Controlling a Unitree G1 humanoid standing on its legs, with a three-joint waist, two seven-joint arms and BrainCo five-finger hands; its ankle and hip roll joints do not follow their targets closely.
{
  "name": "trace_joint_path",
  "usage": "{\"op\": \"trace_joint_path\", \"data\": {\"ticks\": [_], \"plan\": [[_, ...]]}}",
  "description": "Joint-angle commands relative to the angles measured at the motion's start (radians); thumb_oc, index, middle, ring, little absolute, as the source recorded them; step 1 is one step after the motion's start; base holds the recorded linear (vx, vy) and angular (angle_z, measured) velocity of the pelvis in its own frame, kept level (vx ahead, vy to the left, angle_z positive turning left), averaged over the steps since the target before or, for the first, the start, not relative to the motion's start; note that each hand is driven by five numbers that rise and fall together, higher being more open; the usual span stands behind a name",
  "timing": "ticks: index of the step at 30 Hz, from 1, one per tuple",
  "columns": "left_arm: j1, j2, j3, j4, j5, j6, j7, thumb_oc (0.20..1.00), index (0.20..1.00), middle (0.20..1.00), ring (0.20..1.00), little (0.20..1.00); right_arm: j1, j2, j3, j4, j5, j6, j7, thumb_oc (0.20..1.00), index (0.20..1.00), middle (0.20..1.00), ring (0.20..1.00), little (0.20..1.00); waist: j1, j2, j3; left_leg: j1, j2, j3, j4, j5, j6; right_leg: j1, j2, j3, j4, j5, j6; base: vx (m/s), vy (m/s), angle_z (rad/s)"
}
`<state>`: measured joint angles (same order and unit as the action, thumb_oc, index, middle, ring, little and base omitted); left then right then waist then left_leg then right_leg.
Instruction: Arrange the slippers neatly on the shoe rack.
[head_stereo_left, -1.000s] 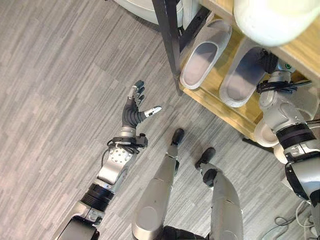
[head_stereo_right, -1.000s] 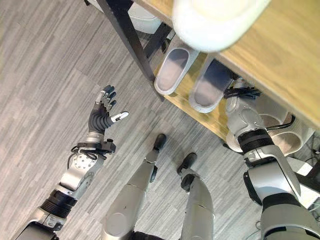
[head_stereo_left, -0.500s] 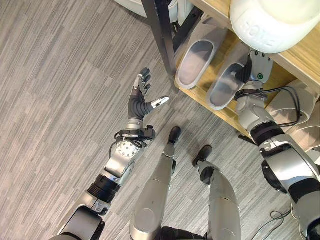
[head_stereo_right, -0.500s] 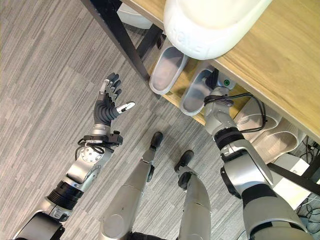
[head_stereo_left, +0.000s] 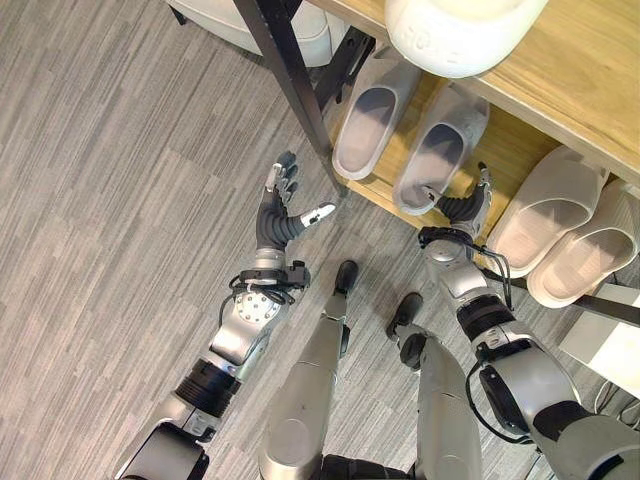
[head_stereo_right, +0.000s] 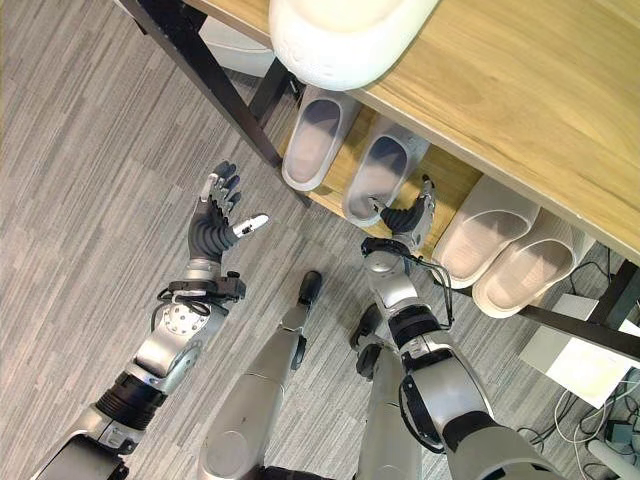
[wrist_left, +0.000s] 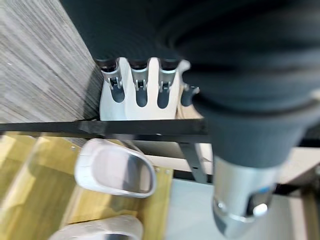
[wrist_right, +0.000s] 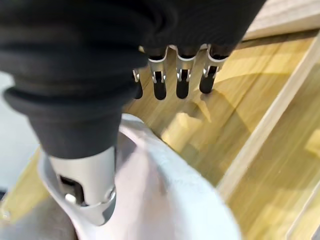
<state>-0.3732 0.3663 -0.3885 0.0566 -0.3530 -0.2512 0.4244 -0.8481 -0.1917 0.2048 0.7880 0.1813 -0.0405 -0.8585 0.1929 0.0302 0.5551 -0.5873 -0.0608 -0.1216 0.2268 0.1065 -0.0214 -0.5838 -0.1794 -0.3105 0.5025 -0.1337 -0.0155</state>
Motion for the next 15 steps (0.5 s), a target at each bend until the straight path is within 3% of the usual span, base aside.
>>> {"op": "trace_joint_path", "data": {"ticks": [1, 5, 7, 15], "plan": [[0.003, -0.017, 0.013, -0.034, -0.02, -0.037, -0.025, 1.0, 1.0, 1.0, 1.0, 1.0, 0.005, 0.023, -0.001, 0.022, 0.174, -0.096, 0.096, 1.0, 1.0, 1.0, 1.0, 1.0, 0.015, 0.008, -0.079, 0.004, 0.03, -0.041, 0.033, -0.177, -0.02, 0.117, -0.075, 0.043, -0.076, -0.062, 0.134, 0.0, 0.0, 0.0], [0.019, -0.009, 0.011, -0.048, -0.054, -0.046, -0.078, 1.0, 1.0, 1.0, 1.0, 1.0, -0.013, 0.042, 0.0, 0.06, 0.395, -0.201, 0.226, 1.0, 1.0, 1.0, 1.0, 1.0, 0.04, 0.013, -0.07, 0.006, 0.036, -0.047, 0.018, -0.169, -0.03, 0.117, -0.072, 0.027, -0.076, -0.068, 0.136, 0.01, -0.038, 0.0], [0.018, -0.007, 0.004, -0.056, -0.059, -0.048, -0.085, 1.0, 1.0, 1.0, 1.0, 1.0, -0.031, 0.043, -0.007, 0.061, 0.447, -0.228, 0.239, 1.0, 1.0, 1.0, 1.0, 1.0, 0.049, 0.014, -0.066, 0.003, 0.036, -0.052, 0.014, -0.165, -0.033, 0.115, -0.071, 0.023, -0.071, -0.071, 0.137, 0.01, -0.055, 0.06], [0.018, -0.008, -0.016, -0.069, -0.065, -0.053, -0.098, 1.0, 1.0, 1.0, 1.0, 1.0, -0.059, 0.029, 0.008, 0.037, 0.505, -0.252, 0.272, 1.0, 1.0, 1.0, 1.0, 1.0, 0.071, 0.021, -0.051, -0.015, 0.034, -0.065, 0.003, -0.153, -0.036, 0.1, -0.075, 0.007, -0.062, -0.073, 0.141, 0.0, -0.034, 0.1]]}}
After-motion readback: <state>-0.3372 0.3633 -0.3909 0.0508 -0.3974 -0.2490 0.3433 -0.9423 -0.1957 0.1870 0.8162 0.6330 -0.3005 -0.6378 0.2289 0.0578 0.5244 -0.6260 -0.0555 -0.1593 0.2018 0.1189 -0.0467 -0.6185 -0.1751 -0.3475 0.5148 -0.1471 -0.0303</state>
